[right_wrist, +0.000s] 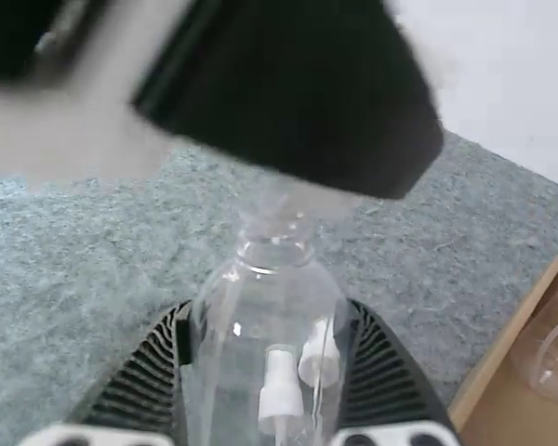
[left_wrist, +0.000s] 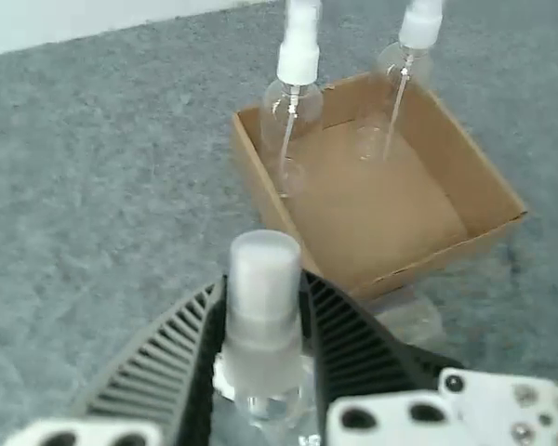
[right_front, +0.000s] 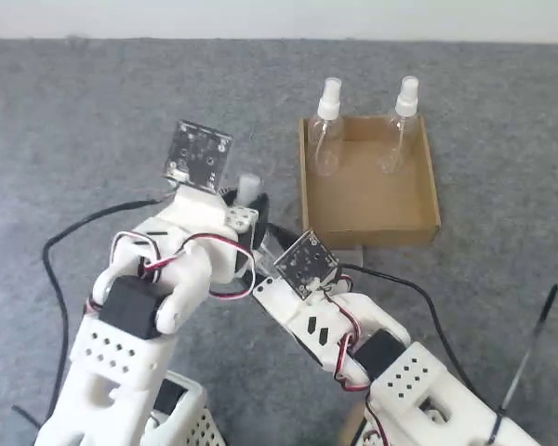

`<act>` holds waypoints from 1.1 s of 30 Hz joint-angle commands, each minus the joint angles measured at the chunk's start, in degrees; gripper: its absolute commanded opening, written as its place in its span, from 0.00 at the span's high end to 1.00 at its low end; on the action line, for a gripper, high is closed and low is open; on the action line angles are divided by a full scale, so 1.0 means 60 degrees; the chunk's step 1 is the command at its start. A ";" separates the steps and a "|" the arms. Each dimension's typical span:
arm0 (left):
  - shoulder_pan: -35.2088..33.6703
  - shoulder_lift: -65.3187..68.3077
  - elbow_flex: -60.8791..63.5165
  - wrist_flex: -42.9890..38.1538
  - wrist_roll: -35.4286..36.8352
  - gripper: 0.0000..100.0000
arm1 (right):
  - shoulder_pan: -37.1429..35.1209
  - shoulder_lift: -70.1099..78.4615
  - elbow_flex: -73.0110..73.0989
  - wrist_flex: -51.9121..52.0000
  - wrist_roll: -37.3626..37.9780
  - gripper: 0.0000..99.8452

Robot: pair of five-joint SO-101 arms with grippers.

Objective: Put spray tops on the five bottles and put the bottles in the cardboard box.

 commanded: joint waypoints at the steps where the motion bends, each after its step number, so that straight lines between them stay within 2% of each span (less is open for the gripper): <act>1: 0.0088 -0.0220 0.0110 0.0015 -0.0176 0.97 | 0.0051 -0.0432 -0.0132 -0.0198 -0.0073 0.99; 9: 0.0059 -0.1187 0.0462 0.0059 -0.0249 0.95 | 0.0066 -0.0432 -0.0044 -0.0183 -0.0073 0.99; 16: -0.0571 -0.2154 0.0974 -0.0117 -0.0557 0.79 | 0.0066 -0.0447 0.0059 -0.0256 -0.0073 0.99; 21: -0.0703 -0.2198 0.0403 -0.0103 -0.0557 0.79 | 0.0066 -0.0447 0.0059 -0.0256 -0.0073 0.99; 27: -0.2110 -0.1802 -0.1048 0.0073 -0.0542 0.79 | 0.0066 -0.0447 0.0059 -0.0227 -0.0073 0.99; 33: -0.1846 -0.1172 -0.0051 -0.0249 -0.0615 0.79 | 0.0066 -0.0447 0.0073 -0.0198 -0.0073 0.99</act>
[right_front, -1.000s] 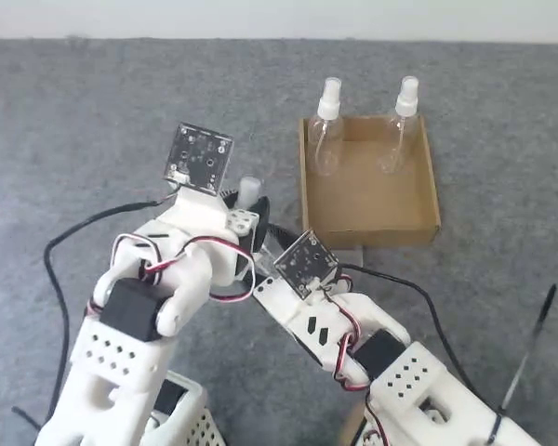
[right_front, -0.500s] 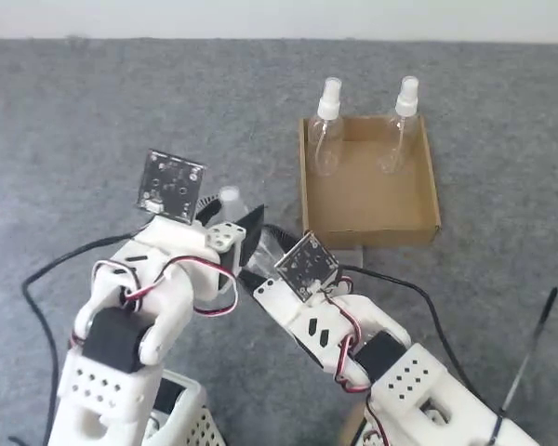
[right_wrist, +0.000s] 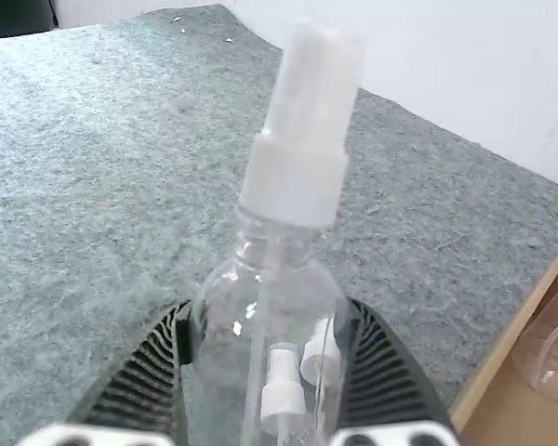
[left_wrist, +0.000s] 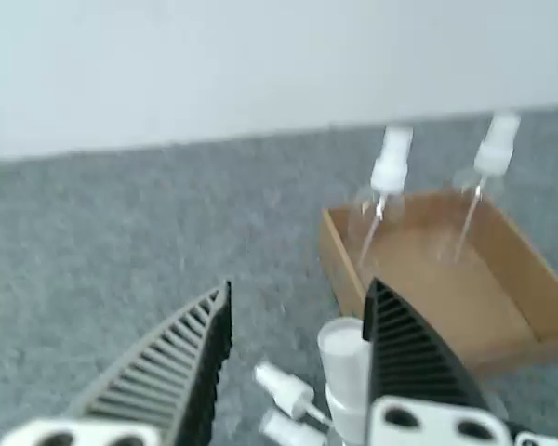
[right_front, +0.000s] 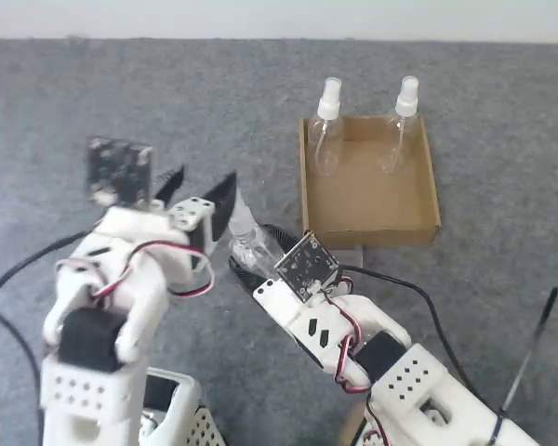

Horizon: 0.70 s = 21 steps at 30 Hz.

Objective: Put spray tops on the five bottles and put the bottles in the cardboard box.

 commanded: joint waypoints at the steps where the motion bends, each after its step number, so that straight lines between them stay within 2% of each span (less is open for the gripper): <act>1: -0.0029 0.0278 0.0491 -0.0484 -0.0161 0.79 | 0.0095 -0.0330 -0.0088 -0.0168 -0.0088 0.99; 4: -0.0396 0.0161 0.0813 -0.0806 -0.0161 0.79 | 0.0095 -0.0330 -0.0088 -0.0168 -0.0088 0.99; 10: -0.0571 -0.0410 0.0740 -0.0630 -0.0088 0.79 | 0.0095 -0.0330 -0.0088 -0.0168 -0.0088 0.99; 17: -0.2520 -0.0659 0.0330 -0.0615 0.0088 0.79 | 0.0095 -0.0330 -0.0088 -0.0168 -0.0088 0.99; 21: -0.1817 -0.0659 0.0886 -0.0645 -0.0161 0.79 | 0.0095 -0.0330 -0.0088 -0.0168 -0.0088 0.99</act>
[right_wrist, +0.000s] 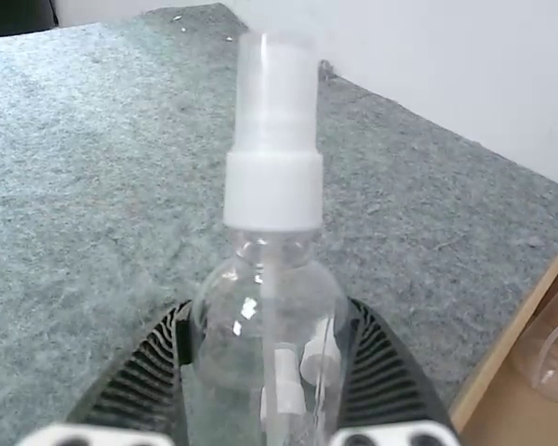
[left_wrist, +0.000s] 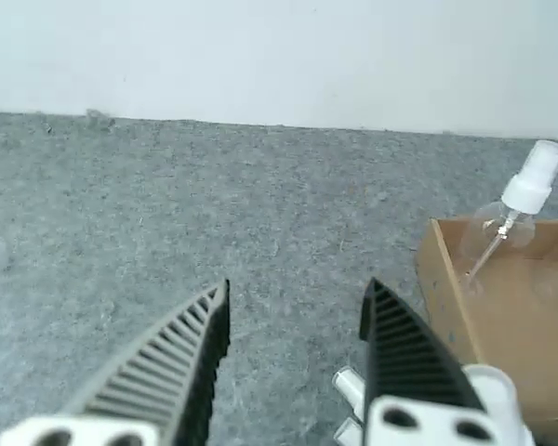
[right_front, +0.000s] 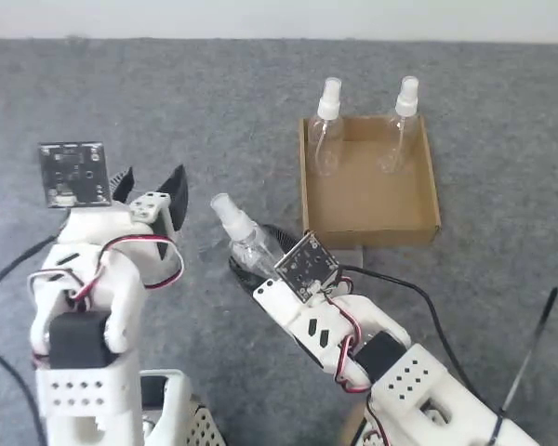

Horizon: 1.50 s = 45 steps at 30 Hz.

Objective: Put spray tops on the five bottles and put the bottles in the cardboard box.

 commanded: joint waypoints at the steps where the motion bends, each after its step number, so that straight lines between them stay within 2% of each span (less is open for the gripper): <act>1: 0.0674 -0.0190 0.0168 -0.0132 -0.0132 0.79 | 0.0095 -0.0330 -0.0088 -0.0168 -0.0088 0.99; 5: 0.1597 -0.0205 0.0315 0.0088 -0.0234 0.79 | 0.0095 -0.0330 -0.0088 -0.0168 -0.0088 0.99; 12: 0.2110 -0.0205 0.0227 0.0601 -0.0527 0.79 | 0.0095 -0.0330 -0.0088 -0.0168 -0.0088 0.99; 16: 0.2168 -0.0190 0.0256 0.0601 -0.0542 0.82 | 0.0095 -0.0330 -0.0088 -0.0168 -0.0088 0.99; 24: 0.3385 -0.0176 0.0330 0.0952 -0.0571 0.83 | 0.0095 -0.0330 -0.0088 -0.0168 -0.0088 0.99; 27: 0.3326 -0.0190 0.0315 0.0908 -0.0571 0.83 | 0.0095 -0.0330 -0.0088 -0.0154 -0.0088 0.99; 33: 0.2315 -0.0278 -0.0828 0.0938 -0.0542 0.83 | 0.0110 -0.0374 -0.0103 -0.0154 -0.0088 0.99; 37: 0.1949 -0.0278 -0.1941 0.1436 -0.0557 0.83 | 0.0799 -0.0418 -0.0469 -0.0022 -0.0088 0.99; 42: 0.1949 -0.0293 -0.2015 0.1993 -0.0586 0.83 | 0.1824 -0.0315 -0.2476 0.1897 -0.1172 0.99; 45: 0.2022 -0.0293 -0.1399 0.1993 -0.0586 0.83 | 0.2249 -0.0227 -0.3751 0.2894 -0.1319 0.99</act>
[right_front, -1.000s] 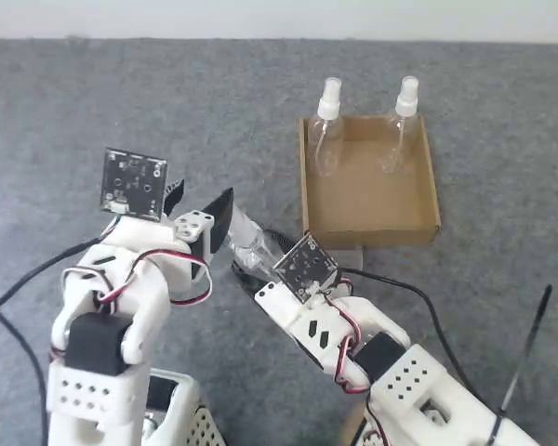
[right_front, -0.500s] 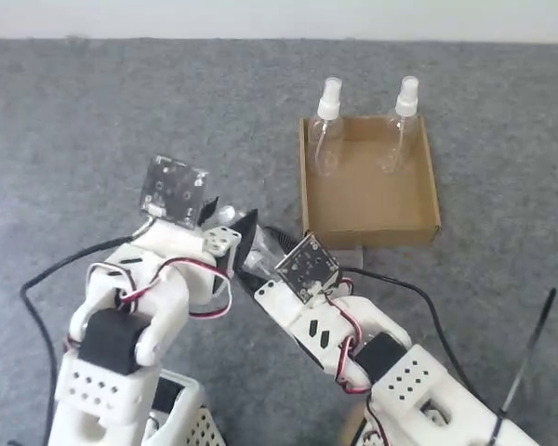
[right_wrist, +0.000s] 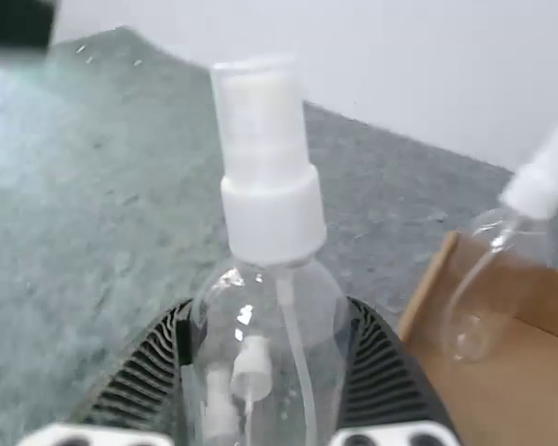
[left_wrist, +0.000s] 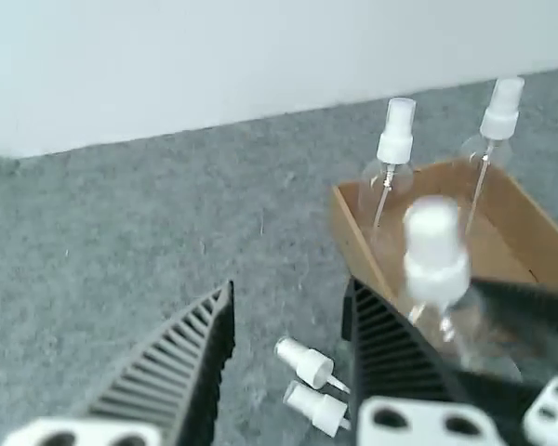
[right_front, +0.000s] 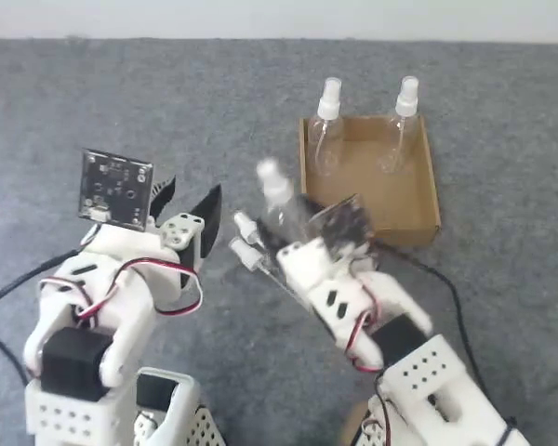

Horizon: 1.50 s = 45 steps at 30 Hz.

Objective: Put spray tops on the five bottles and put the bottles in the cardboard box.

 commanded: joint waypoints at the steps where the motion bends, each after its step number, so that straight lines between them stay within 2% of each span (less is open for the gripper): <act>1: 0.0029 -0.0073 0.0344 0.0029 -0.0059 0.83 | 0.0681 0.0007 -0.2476 0.1370 -0.0366 0.99; 3: 0.0044 -0.0249 0.0901 -0.0264 -0.0059 0.82 | 0.0857 0.0462 -0.3223 0.1795 -0.0396 0.99; 6: 0.0132 -0.0952 0.2234 -0.1084 -0.0425 0.76 | 0.0901 0.1604 -0.4337 0.2366 -0.0425 0.99; 11: 0.1656 -0.2154 0.5048 -0.2842 -0.0630 0.68 | 0.0784 0.3949 -0.6330 0.2982 -0.0425 0.99; 15: 0.2418 -0.2755 0.5722 -0.3136 -0.0689 0.68 | 0.0476 0.5414 -0.7883 0.3729 -0.0440 0.99; 22: 0.1289 -0.2256 0.5883 -0.4029 -0.0484 0.68 | -0.0549 0.5678 -0.8850 0.5062 -0.0352 0.99; 26: 0.1114 -0.1465 0.5971 -0.4615 -0.0440 0.68 | -0.0535 0.5473 -0.9114 0.5927 -0.0352 0.99; 40: 0.1084 -0.0777 0.5956 -0.5011 -0.0440 0.68 | 0.0681 0.4418 -0.8879 0.6615 0.0220 0.99; 45: 0.1040 -0.0777 0.5985 -0.4982 -0.0396 0.69 | 0.2073 0.4432 -0.8821 0.5897 0.0190 0.99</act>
